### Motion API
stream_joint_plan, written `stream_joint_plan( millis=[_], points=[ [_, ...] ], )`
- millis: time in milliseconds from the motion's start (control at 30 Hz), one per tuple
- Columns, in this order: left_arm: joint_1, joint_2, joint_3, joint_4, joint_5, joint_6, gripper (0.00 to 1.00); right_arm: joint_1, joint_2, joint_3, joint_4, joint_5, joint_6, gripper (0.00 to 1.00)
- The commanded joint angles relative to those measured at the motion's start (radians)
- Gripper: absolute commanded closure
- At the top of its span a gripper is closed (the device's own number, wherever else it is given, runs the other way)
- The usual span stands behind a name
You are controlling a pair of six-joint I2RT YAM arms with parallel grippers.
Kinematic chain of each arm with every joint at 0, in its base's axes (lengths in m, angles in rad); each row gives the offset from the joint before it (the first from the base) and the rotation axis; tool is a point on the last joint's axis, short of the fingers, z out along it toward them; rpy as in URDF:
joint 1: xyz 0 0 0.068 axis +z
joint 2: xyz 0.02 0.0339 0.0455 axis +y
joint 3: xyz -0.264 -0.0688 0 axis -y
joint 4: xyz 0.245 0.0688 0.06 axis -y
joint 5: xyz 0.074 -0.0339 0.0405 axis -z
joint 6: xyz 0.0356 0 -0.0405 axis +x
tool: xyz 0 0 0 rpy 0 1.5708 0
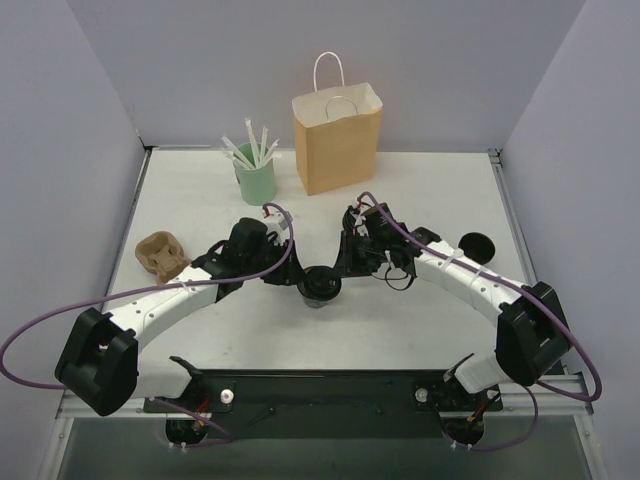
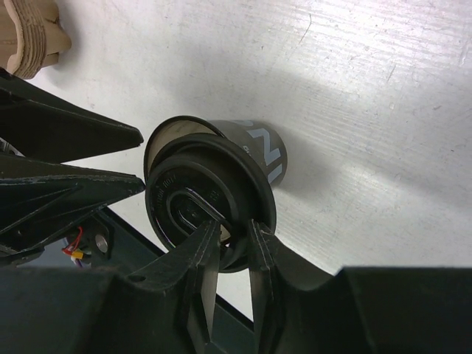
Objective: Pack the takeout coffee
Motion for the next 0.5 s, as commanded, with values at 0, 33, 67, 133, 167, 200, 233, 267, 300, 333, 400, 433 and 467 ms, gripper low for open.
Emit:
stream_joint_plan(
  millis=[0, 33, 67, 133, 167, 200, 233, 267, 300, 333, 400, 433, 467],
  points=[
    [0.004, -0.024, 0.040, 0.003, -0.001, 0.004, 0.51, 0.005, -0.036, 0.040, -0.035, 0.016, -0.005, 0.77],
    [0.004, -0.022, 0.039, 0.003, 0.002, 0.004, 0.51, 0.010, -0.036, 0.041, -0.037, 0.016, -0.005, 0.77],
    [0.004, -0.022, 0.042, 0.003, 0.002, 0.003, 0.51, 0.013, -0.034, 0.041, -0.037, 0.018, -0.005, 0.77],
    [0.004, -0.022, 0.040, 0.003, 0.004, 0.001, 0.51, 0.017, -0.031, 0.043, -0.041, 0.021, -0.003, 0.78],
    [0.004, -0.024, 0.040, 0.003, 0.004, 0.001, 0.51, 0.019, -0.027, 0.043, -0.041, 0.026, 0.001, 0.78],
    [0.004, -0.024, 0.040, 0.003, 0.004, 0.001, 0.51, 0.019, -0.025, 0.043, -0.043, 0.027, 0.003, 0.78],
    [0.004, -0.025, 0.040, 0.003, 0.004, -0.001, 0.51, 0.020, -0.022, 0.043, -0.045, 0.029, 0.001, 0.78],
    [0.004, -0.027, 0.039, 0.003, 0.004, -0.001, 0.51, 0.022, -0.020, 0.043, -0.045, 0.030, 0.006, 0.78],
    [0.004, -0.027, 0.040, 0.003, 0.004, -0.001, 0.51, 0.025, -0.019, 0.043, -0.046, 0.032, 0.009, 0.78],
    [0.004, -0.028, 0.039, 0.003, 0.004, -0.001, 0.51, 0.030, -0.019, 0.043, -0.045, 0.033, 0.007, 0.78],
    [0.004, -0.027, 0.037, 0.005, 0.006, -0.001, 0.51, 0.039, -0.017, 0.049, -0.045, 0.036, 0.009, 0.78],
    [0.004, -0.028, 0.037, 0.005, 0.004, -0.001, 0.51, 0.043, -0.014, 0.050, -0.046, 0.038, 0.009, 0.78],
    [0.004, -0.028, 0.032, 0.005, 0.004, -0.001, 0.51, 0.045, -0.013, 0.052, -0.046, 0.039, 0.009, 0.79]
  ],
)
